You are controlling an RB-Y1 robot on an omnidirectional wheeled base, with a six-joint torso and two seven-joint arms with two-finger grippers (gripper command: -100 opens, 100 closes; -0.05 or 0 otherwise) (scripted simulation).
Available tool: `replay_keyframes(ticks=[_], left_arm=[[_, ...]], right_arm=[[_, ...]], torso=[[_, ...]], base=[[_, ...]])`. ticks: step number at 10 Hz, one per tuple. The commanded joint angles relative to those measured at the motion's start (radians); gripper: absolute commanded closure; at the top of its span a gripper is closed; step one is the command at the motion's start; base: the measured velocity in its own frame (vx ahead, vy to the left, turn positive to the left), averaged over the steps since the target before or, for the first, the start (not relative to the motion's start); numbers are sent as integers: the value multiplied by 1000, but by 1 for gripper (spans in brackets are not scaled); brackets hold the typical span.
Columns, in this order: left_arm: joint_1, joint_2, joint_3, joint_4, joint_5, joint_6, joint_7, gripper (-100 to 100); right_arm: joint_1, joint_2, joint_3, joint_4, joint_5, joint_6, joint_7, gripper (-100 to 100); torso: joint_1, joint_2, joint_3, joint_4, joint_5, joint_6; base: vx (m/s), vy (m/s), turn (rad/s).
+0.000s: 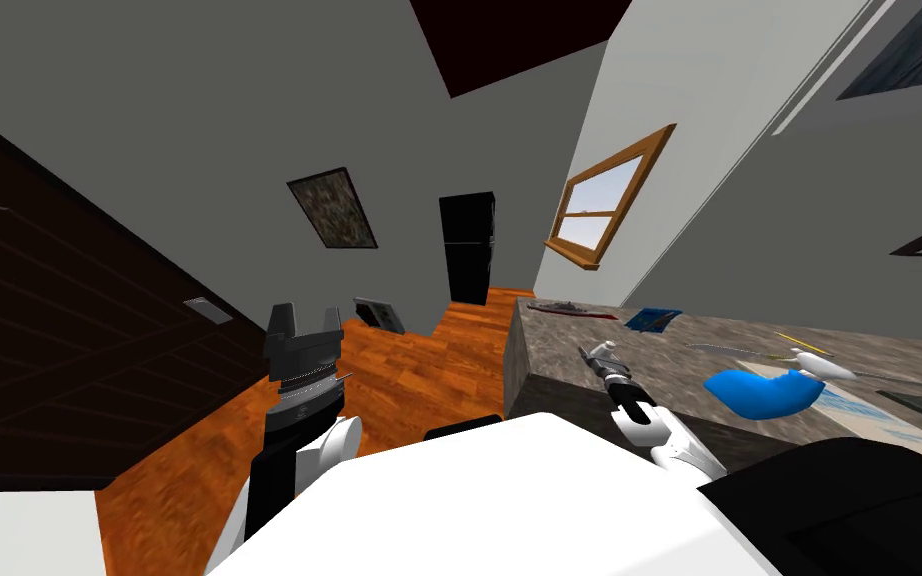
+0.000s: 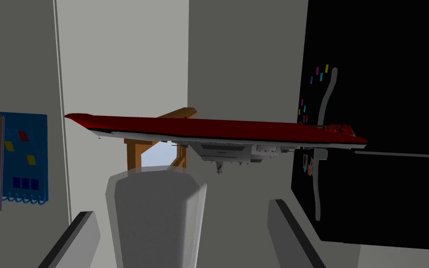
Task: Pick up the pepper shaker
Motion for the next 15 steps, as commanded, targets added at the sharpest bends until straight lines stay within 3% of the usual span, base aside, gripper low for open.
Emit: replay_keyframes(ticks=[1,2,5,6,8,9,11,12,14,15], left_arm=[[0,0,0,0,0,0,0,0],[0,0,0,0,0,0,0,0],[0,0,0,0,0,0,0,0],[0,0,0,0,0,0,0,0],[0,0,0,0,0,0,0,0],[0,0,0,0,0,0,0,0],[0,0,0,0,0,0,0,0],[0,0,0,0,0,0,0,0],[0,0,0,0,0,0,0,0],[0,0,0,0,0,0,0,0]], right_arm=[[-36,-7,2,38,6,1,-7,-100],[-66,-54,8,65,54,-3,-38,-100],[-128,-55,8,127,54,-3,-38,-100],[-164,-102,14,157,103,-8,-68,-100],[-219,-102,14,218,103,-8,-68,-100],[-253,-150,19,246,151,-12,-98,-100],[-311,-150,19,312,151,-12,-98,-100],[-350,-197,25,356,199,-16,-128,-100],[-403,-197,25,403,200,-16,-128,-100],[-391,-194,23,390,199,-17,-123,-100]], torso=[[0,0,0,0,0,0],[-1,-1,0,0,0,0],[-1,-1,0,0,0,0],[-2,-2,-1,0,-1,0],[0,0,0,0,0,0],[-1,-1,-1,0,0,0],[0,1,0,0,0,0],[-1,-1,0,0,0,0],[0,1,0,0,0,0],[-1,-1,0,0,0,0]], base=[[-30,27,-8],[-51,36,-162],[-32,25,-20],[-44,39,-176],[-41,34,-36],[-54,32,-134],[-43,35,-53],[-55,41,-121],[-43,35,-60],[-6,6,7]])
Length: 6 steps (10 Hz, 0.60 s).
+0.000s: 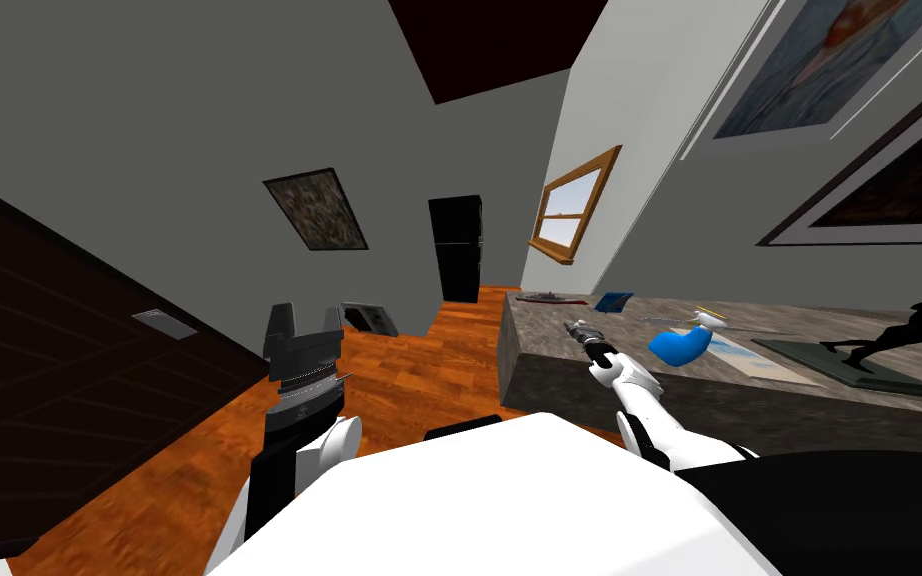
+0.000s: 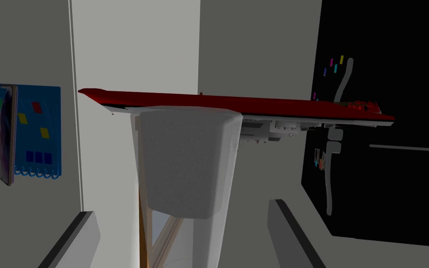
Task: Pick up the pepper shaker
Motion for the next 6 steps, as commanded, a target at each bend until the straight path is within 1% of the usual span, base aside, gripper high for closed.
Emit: replay_keyframes(ticks=[1,5,6], left_arm=[[0,0,0,0,0,0,0,0],[0,0,0,0,0,0,0,0],[0,0,0,0,0,0,0,0]], right_arm=[[0,0,0,0,0,0,0,100],[0,0,0,0,0,0,0,100],[0,0,0,0,0,0,0,0]], torso=[[0,0,0,0,0,0],[-1,-1,-1,0,0,0],[-1,-1,-1,0,0,0]], base=[[0,0,0],[0,0,0],[0,0,0]])
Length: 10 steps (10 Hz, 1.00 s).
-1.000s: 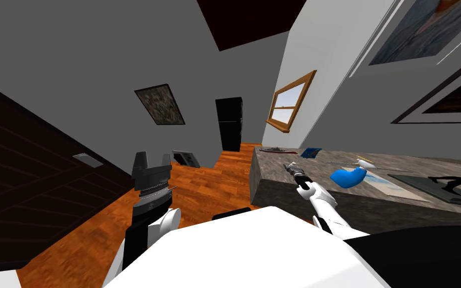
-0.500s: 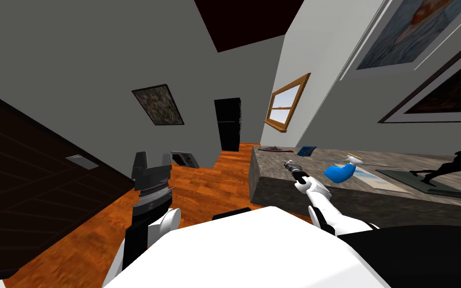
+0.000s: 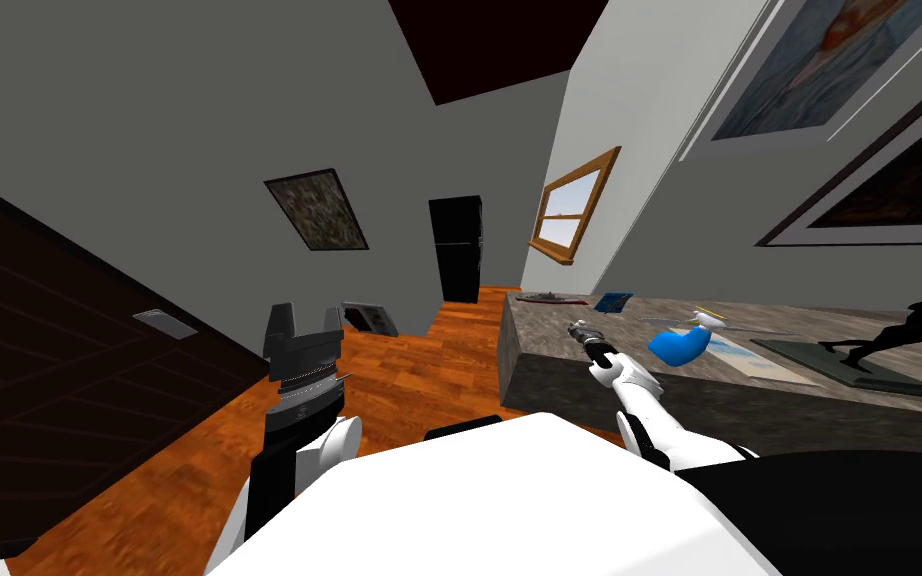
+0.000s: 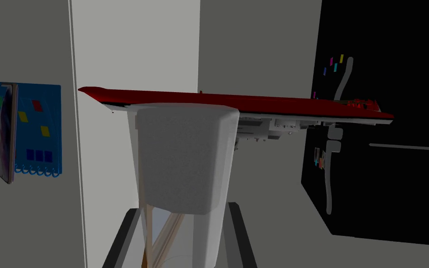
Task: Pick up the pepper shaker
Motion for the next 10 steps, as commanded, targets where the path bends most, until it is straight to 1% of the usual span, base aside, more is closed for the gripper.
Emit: replay_keyframes(ticks=[1,2,3,4,5,6,7,8,9,10], left_arm=[[0,0,0,0,0,0,0,0],[0,0,0,0,0,0,0,0],[0,0,0,0,0,0,0,0],[0,0,0,0,0,0,0,0],[0,0,0,0,0,0,0,0],[0,0,0,0,0,0,0,0],[0,0,0,0,0,0,0,0],[0,0,0,0,0,0,0,0],[0,0,0,0,0,0,0,0],[0,0,0,0,0,0,0,0]], right_arm=[[50,44,-5,-50,-48,4,26,100],[82,44,-5,-81,-48,4,26,100],[120,86,-10,-131,-92,8,56,100],[150,92,-10,-162,-96,8,56,100],[174,92,-10,-172,-96,8,56,100],[208,131,-16,-223,-145,12,87,100],[237,139,-16,-248,-145,12,87,100],[266,139,-16,-263,-145,12,87,100],[303,180,-22,-318,-193,17,117,100],[326,187,-22,-332,-193,17,117,100]], torso=[[0,0,0,0,0,0],[-2,-3,-2,-1,-3,-3],[-4,-6,-4,-2,-4,-3],[-6,-9,-6,-4,-7,-6],[-5,-11,-8,-5,-9,-7],[-4,-10,-8,-6,-10,-6],[-5,-11,-9,-7,-13,-8],[-7,-12,-10,-8,-15,-8],[-7,-11,-11,-10,-17,-6],[-9,-13,-12,-12,-21,-8]], base=[[62,-57,157],[84,-66,111],[91,-76,119],[63,-47,83],[24,-9,34],[46,-32,153],[54,-49,82],[35,-28,22],[59,-41,131],[46,-47,68]])
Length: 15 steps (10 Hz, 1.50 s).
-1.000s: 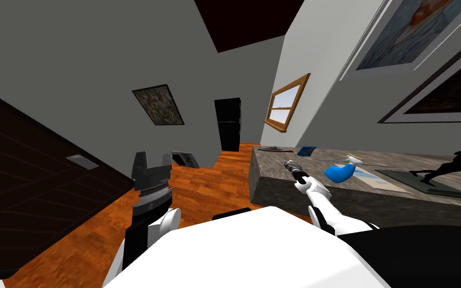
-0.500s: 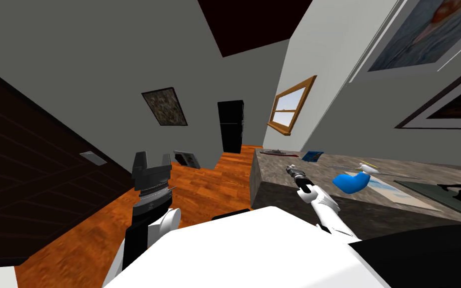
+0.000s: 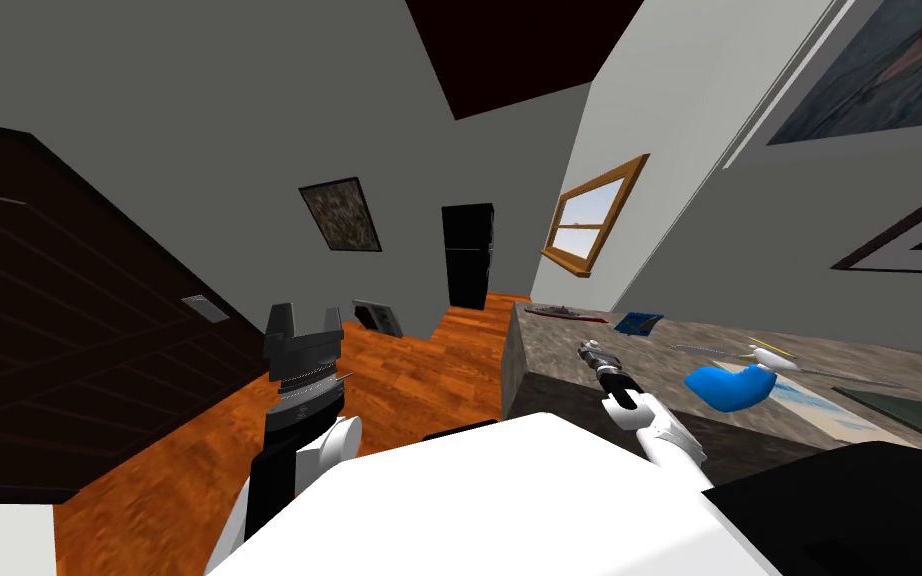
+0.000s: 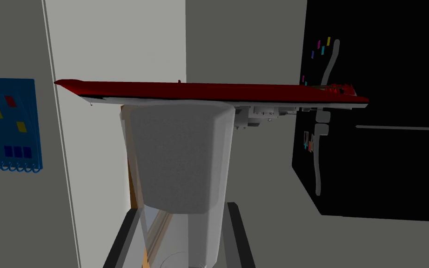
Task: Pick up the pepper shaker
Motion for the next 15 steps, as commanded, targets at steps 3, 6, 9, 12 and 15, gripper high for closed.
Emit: replay_keyframes(ticks=[3,6,9,12,15], left_arm=[[0,0,0,0,0,0,0,0],[0,0,0,0,0,0,0,0],[0,0,0,0,0,0,0,0],[0,0,0,0,0,0,0,0],[0,0,0,0,0,0,0,0]], right_arm=[[109,64,-9,-112,-54,1,40,100],[201,112,-15,-197,-102,6,70,100],[293,159,-20,-285,-151,10,100,100],[380,207,-26,-369,-199,14,131,100],[477,254,-32,-455,-247,19,161,100]], torso=[[-2,0,-1,-2,-5,1],[-5,0,-2,-4,-8,4],[-8,3,-2,-6,-12,6],[-9,2,-2,-6,-12,6],[-9,1,-2,-6,-11,5]], base=[[45,-37,86],[48,-36,71],[31,-45,84],[42,-41,75],[43,-41,87]])
